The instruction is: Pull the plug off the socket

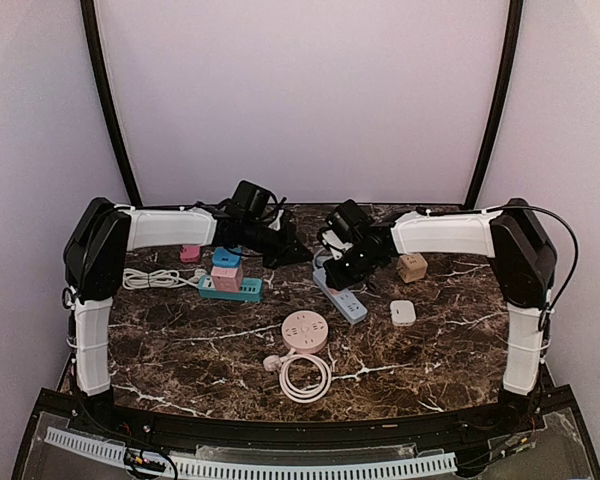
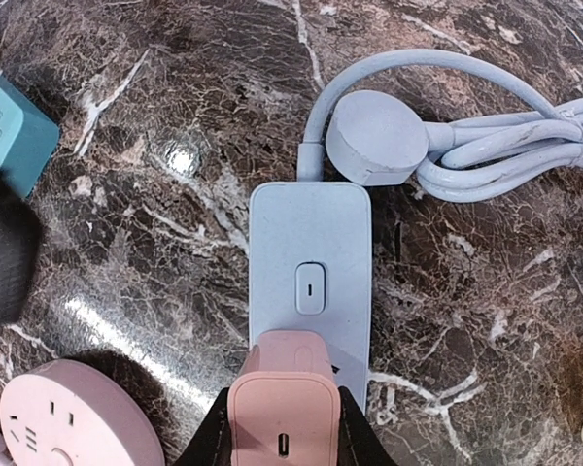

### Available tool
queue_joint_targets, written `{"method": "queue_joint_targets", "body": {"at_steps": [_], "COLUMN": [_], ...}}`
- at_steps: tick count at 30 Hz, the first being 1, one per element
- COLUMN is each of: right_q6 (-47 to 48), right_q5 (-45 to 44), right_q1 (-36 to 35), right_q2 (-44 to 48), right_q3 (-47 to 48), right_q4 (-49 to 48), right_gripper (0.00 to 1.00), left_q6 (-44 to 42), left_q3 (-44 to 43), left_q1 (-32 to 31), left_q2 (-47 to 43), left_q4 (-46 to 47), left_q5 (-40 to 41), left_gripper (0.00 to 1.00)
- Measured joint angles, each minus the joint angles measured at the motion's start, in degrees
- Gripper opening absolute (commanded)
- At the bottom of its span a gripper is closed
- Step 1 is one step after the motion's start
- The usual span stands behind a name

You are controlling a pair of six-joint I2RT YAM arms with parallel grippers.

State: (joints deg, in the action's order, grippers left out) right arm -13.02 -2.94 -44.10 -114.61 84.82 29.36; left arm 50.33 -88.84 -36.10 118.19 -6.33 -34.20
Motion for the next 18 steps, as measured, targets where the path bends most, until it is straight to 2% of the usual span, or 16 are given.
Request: {"method": "queue_joint_targets", "body": {"at_steps": [10,18], "right_q6": [-3.82,-5.33], "right_q5": [-1.84,-2.97], "right_q1": [-2.54,-3.32], "right_q2": [3.19,3.19], "right_q3": [-4.07,-4.11], "right_q4": [0.52,0.55], "right_gripper": [0.10,0.10], "left_q6": [3.50,4.39], "left_q3": [-5.77,-9.62], "left_q1": [0.00,-0.35], "left_q2": [11.96,17.49], "left_q4": [4.76,5.44], "left_q5": [-3.21,-4.74], "left_gripper": [0.00,0.00]}}
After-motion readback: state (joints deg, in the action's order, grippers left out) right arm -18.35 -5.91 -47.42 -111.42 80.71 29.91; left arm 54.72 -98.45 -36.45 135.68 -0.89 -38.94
